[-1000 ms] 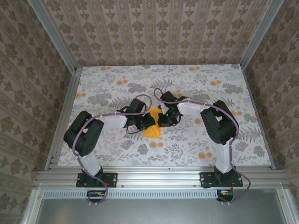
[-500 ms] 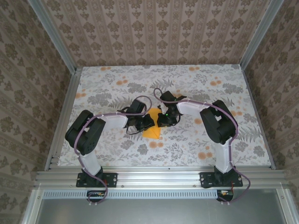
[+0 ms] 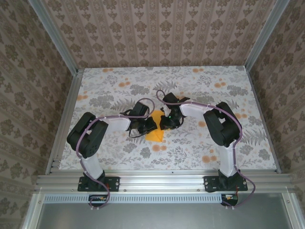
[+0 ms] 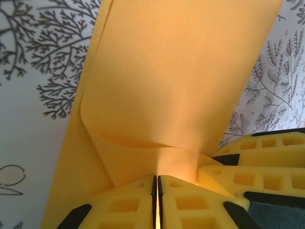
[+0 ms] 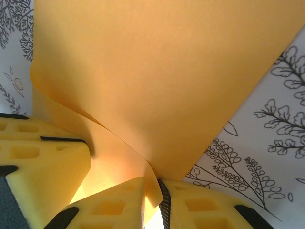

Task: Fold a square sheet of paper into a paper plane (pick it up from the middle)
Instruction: Fold the triangle a second time at the center of the table.

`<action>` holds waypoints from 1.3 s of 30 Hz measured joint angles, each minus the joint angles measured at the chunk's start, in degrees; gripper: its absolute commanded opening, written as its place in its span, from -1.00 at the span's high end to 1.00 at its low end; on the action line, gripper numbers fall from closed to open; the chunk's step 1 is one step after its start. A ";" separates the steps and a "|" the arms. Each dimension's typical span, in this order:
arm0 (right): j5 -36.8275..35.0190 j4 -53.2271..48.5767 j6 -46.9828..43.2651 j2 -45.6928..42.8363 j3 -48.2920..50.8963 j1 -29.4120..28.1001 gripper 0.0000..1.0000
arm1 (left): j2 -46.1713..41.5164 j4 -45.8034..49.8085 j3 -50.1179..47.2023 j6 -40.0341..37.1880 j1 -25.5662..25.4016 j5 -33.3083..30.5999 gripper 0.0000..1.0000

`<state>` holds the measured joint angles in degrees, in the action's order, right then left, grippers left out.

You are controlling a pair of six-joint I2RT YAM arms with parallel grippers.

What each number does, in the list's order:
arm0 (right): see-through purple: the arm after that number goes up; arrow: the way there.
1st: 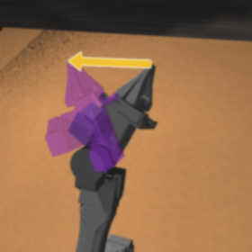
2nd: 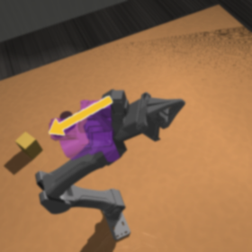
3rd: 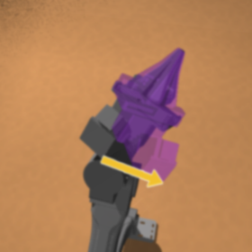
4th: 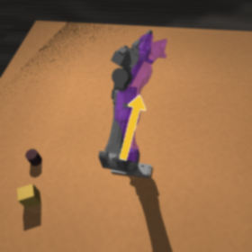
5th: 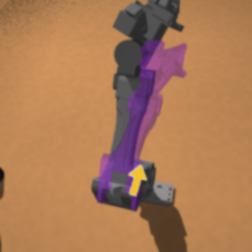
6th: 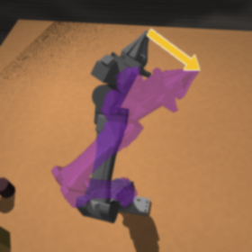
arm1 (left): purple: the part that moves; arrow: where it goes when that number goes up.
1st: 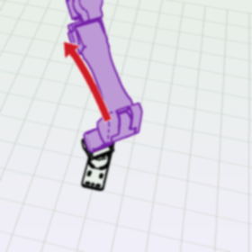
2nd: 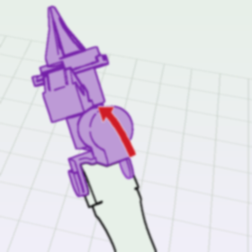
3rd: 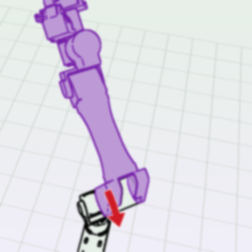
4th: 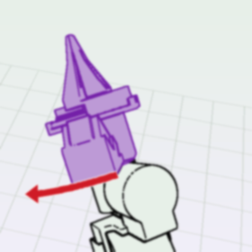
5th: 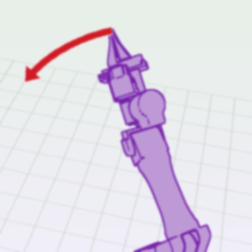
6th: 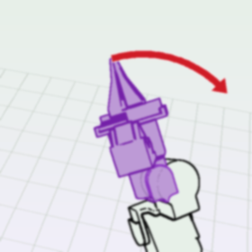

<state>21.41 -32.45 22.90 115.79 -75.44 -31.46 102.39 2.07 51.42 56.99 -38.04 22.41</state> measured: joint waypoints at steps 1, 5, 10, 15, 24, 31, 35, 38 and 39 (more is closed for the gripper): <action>0.00 -0.04 0.00 0.00 -0.02 0.00 0.61 | 0.00 0.07 0.00 0.00 0.00 0.00 0.74; -0.02 -0.20 0.02 0.11 -0.13 0.00 0.64 | 0.07 0.04 0.02 0.00 -0.02 0.07 0.74; -0.07 -0.37 0.02 0.11 -0.13 0.00 0.69 | 0.52 0.00 0.42 0.00 -0.02 0.48 0.73; -0.20 -0.39 0.02 0.11 -0.13 0.00 0.69 | 0.70 -0.20 0.48 0.02 -0.02 0.87 0.73; -0.20 -0.42 0.39 0.11 -0.17 0.00 0.65 | 0.90 0.66 0.90 0.02 -0.02 0.63 0.75; -0.04 -0.59 2.49 -0.26 -0.63 -0.09 0.49 | 1.70 4.00 2.93 0.00 -0.13 0.02 0.76; -1.38 -0.57 3.98 -1.53 -0.35 -0.31 0.45 | 2.08 5.33 3.78 0.00 -0.17 0.00 0.76; -2.82 -0.35 5.29 -5.16 1.64 0.26 0.48 | 2.29 5.97 4.24 0.00 -0.17 0.00 0.77; -3.23 -0.33 5.70 -6.75 2.49 0.35 0.50 | 2.29 6.08 4.26 0.00 -0.17 -0.02 0.78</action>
<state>18.17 -32.77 28.60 109.03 -72.95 -31.11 104.68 8.14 55.68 56.99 -38.22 22.39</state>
